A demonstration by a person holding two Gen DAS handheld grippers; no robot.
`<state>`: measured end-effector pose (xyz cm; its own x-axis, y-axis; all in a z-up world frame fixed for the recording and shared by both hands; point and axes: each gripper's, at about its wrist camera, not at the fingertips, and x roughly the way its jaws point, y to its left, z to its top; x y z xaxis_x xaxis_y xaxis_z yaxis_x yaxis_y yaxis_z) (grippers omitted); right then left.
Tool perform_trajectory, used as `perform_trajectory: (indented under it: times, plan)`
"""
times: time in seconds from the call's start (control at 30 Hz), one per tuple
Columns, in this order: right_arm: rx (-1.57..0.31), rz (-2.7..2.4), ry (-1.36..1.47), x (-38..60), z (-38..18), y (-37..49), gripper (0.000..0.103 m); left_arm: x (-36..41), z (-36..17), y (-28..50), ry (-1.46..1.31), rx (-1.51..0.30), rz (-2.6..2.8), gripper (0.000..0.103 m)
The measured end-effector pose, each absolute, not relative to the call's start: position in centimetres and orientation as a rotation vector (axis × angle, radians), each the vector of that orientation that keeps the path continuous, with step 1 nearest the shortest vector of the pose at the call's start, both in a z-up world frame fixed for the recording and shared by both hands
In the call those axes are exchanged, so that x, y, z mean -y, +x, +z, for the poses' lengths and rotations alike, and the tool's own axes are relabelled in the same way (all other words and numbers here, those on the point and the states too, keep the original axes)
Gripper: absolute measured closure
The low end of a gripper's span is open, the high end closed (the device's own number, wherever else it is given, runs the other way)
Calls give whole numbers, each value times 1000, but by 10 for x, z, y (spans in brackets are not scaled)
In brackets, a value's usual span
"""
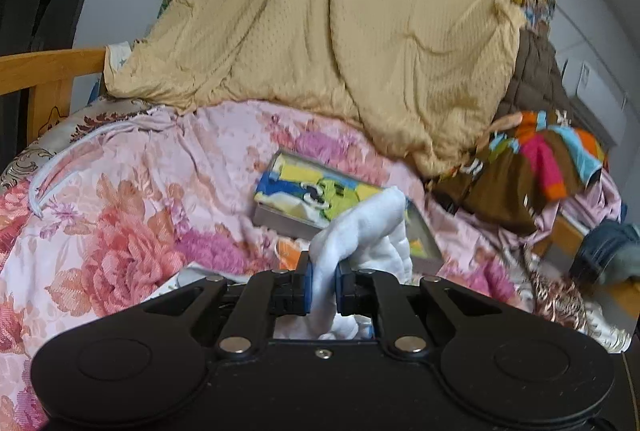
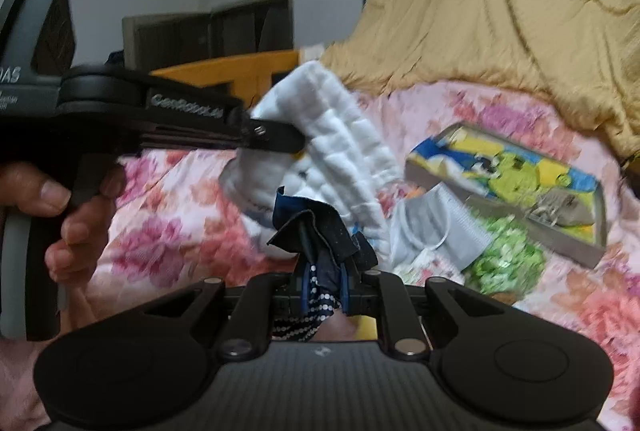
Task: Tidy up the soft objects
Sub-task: 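Lift and carry the black cloth and white cloth over the frog-printed tray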
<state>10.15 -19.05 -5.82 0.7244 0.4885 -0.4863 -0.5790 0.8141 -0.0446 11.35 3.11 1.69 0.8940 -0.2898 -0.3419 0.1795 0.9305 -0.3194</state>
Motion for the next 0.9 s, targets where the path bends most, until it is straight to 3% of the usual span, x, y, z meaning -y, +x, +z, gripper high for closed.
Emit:
perform_trajectory:
  times: [0.53,0.9]
  plan:
    - [-365,454,-48,234,-32,114,87,-33,32,102,-293,-261,-258,92]
    - [-264,367,-18,255,-16,169,86,-9,38,177,-352,-278,-237,92]
